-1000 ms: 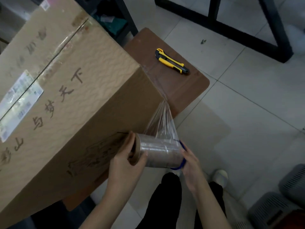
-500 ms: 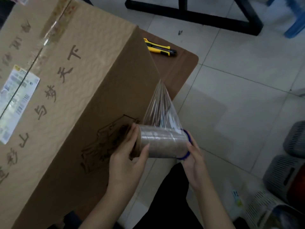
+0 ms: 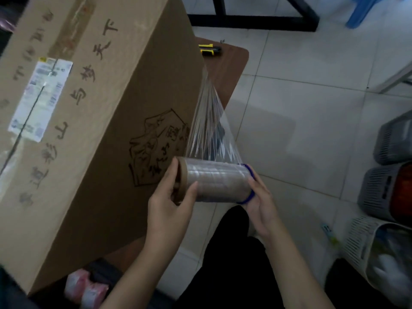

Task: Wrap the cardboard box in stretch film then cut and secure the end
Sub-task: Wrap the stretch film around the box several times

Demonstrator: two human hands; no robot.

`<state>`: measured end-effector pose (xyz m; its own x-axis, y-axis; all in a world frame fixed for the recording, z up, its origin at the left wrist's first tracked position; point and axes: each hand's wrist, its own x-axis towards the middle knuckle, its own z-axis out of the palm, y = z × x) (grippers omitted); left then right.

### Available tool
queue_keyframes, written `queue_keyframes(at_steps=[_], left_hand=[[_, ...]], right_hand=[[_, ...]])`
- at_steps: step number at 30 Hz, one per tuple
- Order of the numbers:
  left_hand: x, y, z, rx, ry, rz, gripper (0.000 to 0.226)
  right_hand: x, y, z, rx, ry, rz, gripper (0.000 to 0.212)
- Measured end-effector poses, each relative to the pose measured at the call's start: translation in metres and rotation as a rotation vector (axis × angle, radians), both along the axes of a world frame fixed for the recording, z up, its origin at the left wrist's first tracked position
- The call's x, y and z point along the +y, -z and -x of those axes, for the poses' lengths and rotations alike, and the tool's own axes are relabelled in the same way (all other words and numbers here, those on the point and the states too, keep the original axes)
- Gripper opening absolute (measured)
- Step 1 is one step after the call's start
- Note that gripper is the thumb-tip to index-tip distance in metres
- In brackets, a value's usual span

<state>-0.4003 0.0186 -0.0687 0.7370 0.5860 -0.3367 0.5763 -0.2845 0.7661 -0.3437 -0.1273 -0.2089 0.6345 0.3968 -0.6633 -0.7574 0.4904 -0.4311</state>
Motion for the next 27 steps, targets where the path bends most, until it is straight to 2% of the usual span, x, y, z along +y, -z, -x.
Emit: queue_keyframes(at_steps=[8, 11, 16, 20, 24, 27], left_hand=[[0.008, -0.003, 0.066, 0.078, 0.154, 0.009, 0.059], [0.016, 0.0, 0.093, 0.109, 0.179, 0.032, 0.062], [0.04, -0.003, 0.117, 0.15, 0.239, 0.049, 0.063], [0.067, -0.01, 0.125, 0.234, 0.265, 0.098, 0.062], [0.075, -0.015, 0.147, 0.174, 0.469, -0.139, 0.066], [0.075, -0.014, 0.159, 0.133, 0.443, -0.106, 0.065]], right_hand=[[-0.013, -0.002, 0.067, -0.024, 0.08, 0.021, 0.06], [-0.013, 0.001, 0.098, 0.009, 0.112, 0.024, 0.058], [0.006, -0.006, 0.145, 0.034, 0.147, 0.009, 0.055], [0.031, -0.017, 0.173, -0.027, 0.159, 0.05, 0.057], [0.05, -0.019, 0.19, -0.087, 0.203, 0.133, 0.054], [0.054, -0.016, 0.204, -0.092, 0.221, 0.152, 0.048]])
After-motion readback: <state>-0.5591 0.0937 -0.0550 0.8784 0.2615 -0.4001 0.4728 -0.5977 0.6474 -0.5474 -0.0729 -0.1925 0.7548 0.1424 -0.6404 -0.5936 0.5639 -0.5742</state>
